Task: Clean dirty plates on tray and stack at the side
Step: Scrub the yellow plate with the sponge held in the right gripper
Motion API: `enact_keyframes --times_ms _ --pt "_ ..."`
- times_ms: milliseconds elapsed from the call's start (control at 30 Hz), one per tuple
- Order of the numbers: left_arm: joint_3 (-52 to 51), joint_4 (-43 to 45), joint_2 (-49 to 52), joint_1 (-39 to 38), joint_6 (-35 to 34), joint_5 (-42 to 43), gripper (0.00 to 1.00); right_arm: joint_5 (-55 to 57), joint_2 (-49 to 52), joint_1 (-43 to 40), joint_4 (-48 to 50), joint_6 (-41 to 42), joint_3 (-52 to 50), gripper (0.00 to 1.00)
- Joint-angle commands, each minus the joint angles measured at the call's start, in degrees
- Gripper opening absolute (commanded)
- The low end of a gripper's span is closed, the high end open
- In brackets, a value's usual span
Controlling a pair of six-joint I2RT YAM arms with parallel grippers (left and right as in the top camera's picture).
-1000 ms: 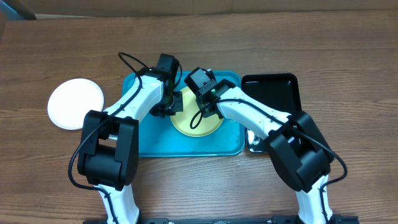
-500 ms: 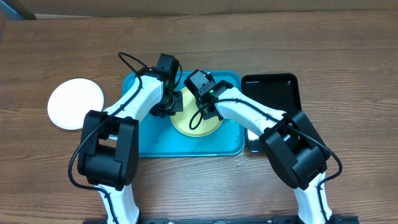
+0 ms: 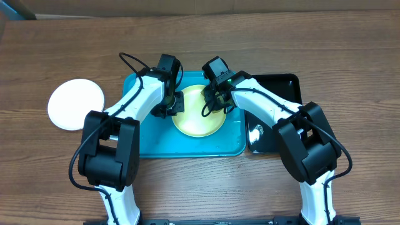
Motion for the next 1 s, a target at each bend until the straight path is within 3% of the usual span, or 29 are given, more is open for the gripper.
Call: enact_keyframes --times_ms 0,600,733,967 --pt "-1.4 -0.4 0.3 0.0 -0.1 -1.2 0.04 -0.9 0.7 -0.6 -1.1 -1.1 -2.0 0.47" --pt "-1.4 -0.5 0.3 0.0 -0.1 -1.2 0.04 1.2 0.3 -1.0 -6.2 -1.0 3.7 0.46" --pt "-1.4 -0.5 0.3 0.0 -0.1 -1.2 0.04 1.3 0.3 -1.0 -5.9 -1.1 3.7 0.28" --pt "-1.4 -0.5 0.3 0.0 -0.1 -1.2 0.04 1.5 0.5 -1.0 -2.8 -1.0 1.7 0.16"
